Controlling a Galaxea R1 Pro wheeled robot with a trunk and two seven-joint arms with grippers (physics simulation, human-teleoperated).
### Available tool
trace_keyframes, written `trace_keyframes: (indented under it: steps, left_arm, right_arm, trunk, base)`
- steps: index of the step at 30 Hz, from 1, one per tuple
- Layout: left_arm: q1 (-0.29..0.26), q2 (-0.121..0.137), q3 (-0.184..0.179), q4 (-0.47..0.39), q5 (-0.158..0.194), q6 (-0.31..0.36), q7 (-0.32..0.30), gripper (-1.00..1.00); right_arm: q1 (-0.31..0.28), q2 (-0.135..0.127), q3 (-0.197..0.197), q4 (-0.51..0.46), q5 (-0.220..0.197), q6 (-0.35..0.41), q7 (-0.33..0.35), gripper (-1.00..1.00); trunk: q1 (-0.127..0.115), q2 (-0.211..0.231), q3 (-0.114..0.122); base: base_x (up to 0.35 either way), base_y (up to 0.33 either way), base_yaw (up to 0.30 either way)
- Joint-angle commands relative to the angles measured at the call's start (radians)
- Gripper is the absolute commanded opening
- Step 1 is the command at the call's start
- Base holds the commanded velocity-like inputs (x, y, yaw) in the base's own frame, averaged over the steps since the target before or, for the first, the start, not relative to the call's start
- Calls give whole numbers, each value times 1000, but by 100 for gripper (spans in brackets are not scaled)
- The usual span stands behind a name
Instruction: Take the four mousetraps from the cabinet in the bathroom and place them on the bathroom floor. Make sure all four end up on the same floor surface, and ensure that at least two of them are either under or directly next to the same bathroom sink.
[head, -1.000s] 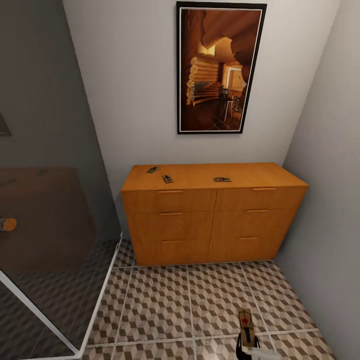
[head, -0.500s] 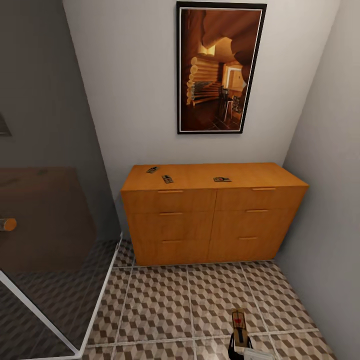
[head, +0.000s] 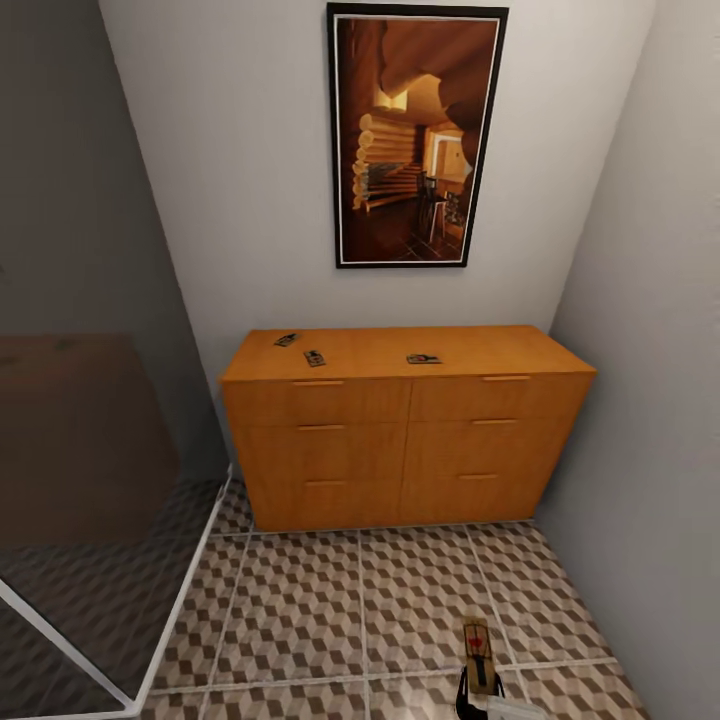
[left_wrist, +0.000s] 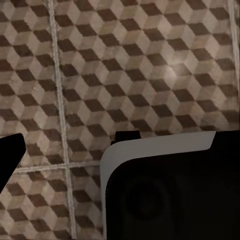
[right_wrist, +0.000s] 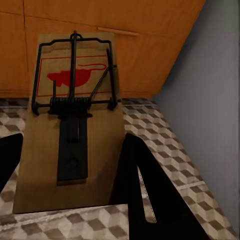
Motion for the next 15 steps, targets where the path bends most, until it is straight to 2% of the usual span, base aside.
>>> trace_keyframes:
  steps: [1,10,15]
  left_arm:
    - [-1,0,-5,1,1,-4,0,100]
    - [-1,0,-5,1,1,-3,0,100]
    - [-1,0,-5,1,1,-3,0,100]
  right_arm:
    - [-1,0,1,1,8,1,-12,-100]
    - [-1,0,1,2,9,1,-3,-100]
    - [-1,0,1,2,10,5,41,-100]
  trunk:
    - [0,0,-1]
    - [0,0,-1]
    - [0,0,-1]
  base:
    - [0,-299,0]
    - [0,-288,0]
    - [5,-99,0]
